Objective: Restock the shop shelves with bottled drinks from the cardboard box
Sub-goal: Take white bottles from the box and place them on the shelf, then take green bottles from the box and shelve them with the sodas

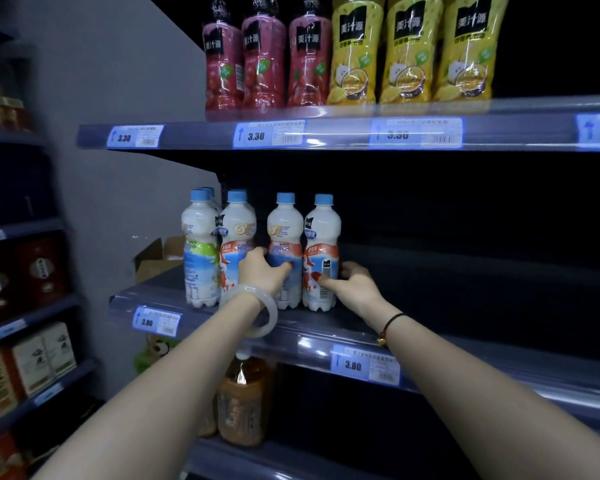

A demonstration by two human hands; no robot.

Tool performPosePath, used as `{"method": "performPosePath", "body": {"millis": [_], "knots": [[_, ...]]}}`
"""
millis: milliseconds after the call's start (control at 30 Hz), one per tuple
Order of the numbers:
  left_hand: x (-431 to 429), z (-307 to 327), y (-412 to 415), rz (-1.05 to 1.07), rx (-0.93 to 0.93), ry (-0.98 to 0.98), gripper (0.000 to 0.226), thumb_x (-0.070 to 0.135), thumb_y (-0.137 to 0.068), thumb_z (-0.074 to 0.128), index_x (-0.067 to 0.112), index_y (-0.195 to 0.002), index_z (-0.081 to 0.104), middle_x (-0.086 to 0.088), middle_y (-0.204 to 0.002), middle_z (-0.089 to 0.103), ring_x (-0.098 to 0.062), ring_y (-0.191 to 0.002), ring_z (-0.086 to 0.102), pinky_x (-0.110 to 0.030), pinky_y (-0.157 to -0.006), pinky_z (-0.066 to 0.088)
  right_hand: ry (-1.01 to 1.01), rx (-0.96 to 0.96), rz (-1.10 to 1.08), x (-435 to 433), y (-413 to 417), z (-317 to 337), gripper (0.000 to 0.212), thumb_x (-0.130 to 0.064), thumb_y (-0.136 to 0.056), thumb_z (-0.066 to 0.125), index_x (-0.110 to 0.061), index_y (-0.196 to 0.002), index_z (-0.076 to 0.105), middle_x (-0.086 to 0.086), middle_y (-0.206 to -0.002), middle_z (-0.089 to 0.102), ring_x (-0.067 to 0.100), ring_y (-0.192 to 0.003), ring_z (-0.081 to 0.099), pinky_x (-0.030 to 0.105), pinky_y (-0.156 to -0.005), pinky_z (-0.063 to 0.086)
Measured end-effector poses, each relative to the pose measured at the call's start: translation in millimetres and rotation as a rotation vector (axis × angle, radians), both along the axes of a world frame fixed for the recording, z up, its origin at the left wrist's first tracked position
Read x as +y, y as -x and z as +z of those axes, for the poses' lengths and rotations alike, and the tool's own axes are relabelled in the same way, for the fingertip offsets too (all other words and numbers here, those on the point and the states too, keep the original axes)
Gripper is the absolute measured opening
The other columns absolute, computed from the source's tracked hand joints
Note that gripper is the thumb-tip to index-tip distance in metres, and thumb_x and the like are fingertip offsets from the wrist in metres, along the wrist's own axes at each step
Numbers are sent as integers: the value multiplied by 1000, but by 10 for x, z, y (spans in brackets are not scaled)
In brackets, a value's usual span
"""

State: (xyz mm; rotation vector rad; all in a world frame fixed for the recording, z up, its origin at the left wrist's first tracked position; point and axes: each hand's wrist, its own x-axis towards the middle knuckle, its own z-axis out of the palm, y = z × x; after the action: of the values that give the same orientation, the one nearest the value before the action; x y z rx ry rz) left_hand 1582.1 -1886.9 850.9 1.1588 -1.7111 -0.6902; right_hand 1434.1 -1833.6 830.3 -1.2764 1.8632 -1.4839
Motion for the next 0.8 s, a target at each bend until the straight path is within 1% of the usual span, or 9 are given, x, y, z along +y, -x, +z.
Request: {"method": "performPosePath", "body": {"millis": [67,167,233,333,433,533,633,700,800], "knots": [[64,-23,-71,-15,-15,2,32,20,-83,68,10,-112,56,-3,-101,53,-19,-97,53,-26,-79,38,-16,23,-14,84,27,-10,67,-26,-79,75,-1,-134,44,11,-130,55,26,-117,56,30,-91,47],[214,-59,-208,-21,23,-39,44,21,-81,71,4,-119,56,-6,-106,60,-21,-100,58,-28,-84,46,-10,84,-60,227,27,-13,54,-22,-80,74,-2,-125,52,14,-120,60,24,-107,59,28,-85,46],[321,-101,-321,-59,53,-106,36,20,-79,73,6,-110,60,-5,-98,62,-18,-92,59,-31,-84,50,16,107,-71,338,-13,4,41,-18,-80,73,-4,-115,56,10,-105,63,20,-94,59,27,-78,45],[468,-229,-561,-82,76,-176,15,15,-78,73,11,-87,62,-7,-83,65,-20,-84,62,-29,-71,50,110,89,-21,482,-117,15,21,-11,-80,70,-8,-99,60,2,-82,60,17,-81,57,27,-72,45],[686,-485,-882,-12,56,-228,13,12,-77,74,12,-81,61,-10,-75,64,-20,-71,62,-25,-58,47,127,29,165,607,-331,-46,14,-2,-80,67,-6,-91,60,9,-76,60,15,-61,57,26,-61,48],[1019,-831,-1243,98,70,-312,15,11,-77,74,9,-87,63,-9,-75,63,-18,-66,59,-26,-58,48,-2,36,431,716,-627,-250,15,4,-82,64,-4,-93,57,11,-68,58,3,-40,55,15,-41,42],[1436,-1253,-1609,245,139,-394,12,11,-78,72,10,-87,64,-9,-79,63,-19,-72,60,-25,-61,47,-181,39,667,852,-1006,-588,16,4,-85,61,-4,-99,58,10,-73,61,6,-48,58,15,-45,43],[1760,-1542,-1839,334,219,-456,10,7,-80,70,11,-83,61,-9,-75,61,-17,-65,57,-20,-50,46,-299,10,771,937,-1279,-910,16,6,-85,59,-5,-97,57,11,-71,60,6,-45,56,14,-42,40],[2250,-2005,-2205,457,301,-592,15,10,-83,68,5,-95,61,-10,-81,63,-17,-69,58,-20,-49,46,-464,33,892,1090,-1712,-1492,13,2,-86,61,-9,-91,56,8,-70,59,4,-43,57,15,-44,40]]}}
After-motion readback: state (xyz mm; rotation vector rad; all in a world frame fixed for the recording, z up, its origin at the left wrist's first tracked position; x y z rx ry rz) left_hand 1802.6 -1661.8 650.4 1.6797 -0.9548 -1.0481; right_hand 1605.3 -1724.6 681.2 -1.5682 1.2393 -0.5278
